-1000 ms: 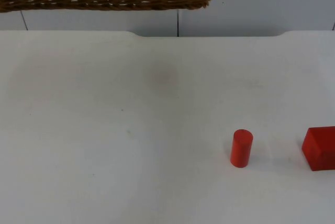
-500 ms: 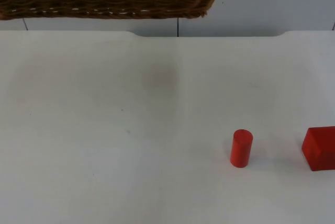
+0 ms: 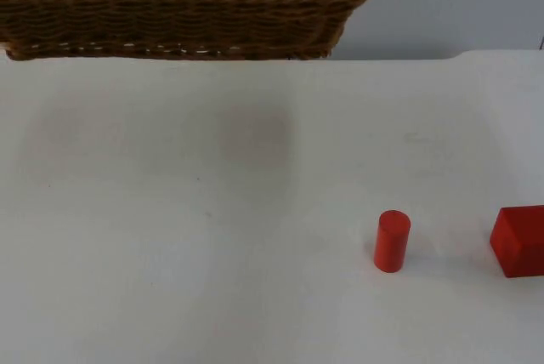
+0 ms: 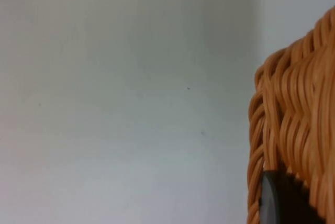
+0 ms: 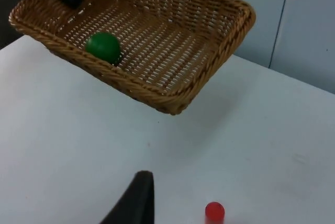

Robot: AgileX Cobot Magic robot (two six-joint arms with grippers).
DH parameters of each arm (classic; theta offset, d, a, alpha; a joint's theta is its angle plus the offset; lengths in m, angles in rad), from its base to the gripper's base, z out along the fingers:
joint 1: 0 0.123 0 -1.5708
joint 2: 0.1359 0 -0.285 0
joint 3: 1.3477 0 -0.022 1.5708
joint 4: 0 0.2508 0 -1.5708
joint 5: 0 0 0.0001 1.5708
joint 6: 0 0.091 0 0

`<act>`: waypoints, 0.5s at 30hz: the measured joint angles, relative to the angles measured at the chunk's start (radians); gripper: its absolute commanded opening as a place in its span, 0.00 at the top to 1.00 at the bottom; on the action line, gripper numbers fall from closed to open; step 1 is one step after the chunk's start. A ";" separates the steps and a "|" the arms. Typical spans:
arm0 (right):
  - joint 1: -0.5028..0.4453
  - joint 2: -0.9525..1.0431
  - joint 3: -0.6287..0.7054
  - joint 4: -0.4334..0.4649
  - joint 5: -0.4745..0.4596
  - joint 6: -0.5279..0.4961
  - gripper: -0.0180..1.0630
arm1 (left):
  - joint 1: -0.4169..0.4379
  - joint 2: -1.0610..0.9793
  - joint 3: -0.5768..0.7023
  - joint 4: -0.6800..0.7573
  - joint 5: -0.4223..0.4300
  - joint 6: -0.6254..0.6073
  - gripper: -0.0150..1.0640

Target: Pick up the basket with the left hand and place the object to the left of the red cylinder into the basket with the right hand.

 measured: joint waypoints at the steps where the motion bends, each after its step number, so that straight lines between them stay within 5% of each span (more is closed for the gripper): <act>1: 0.000 0.000 0.000 0.000 0.000 0.000 0.01 | 0.000 0.000 0.000 0.000 0.000 0.000 0.99; 15: 0.000 0.000 0.002 0.002 0.007 0.000 0.01 | -0.080 0.357 0.000 -0.106 -0.319 0.161 0.99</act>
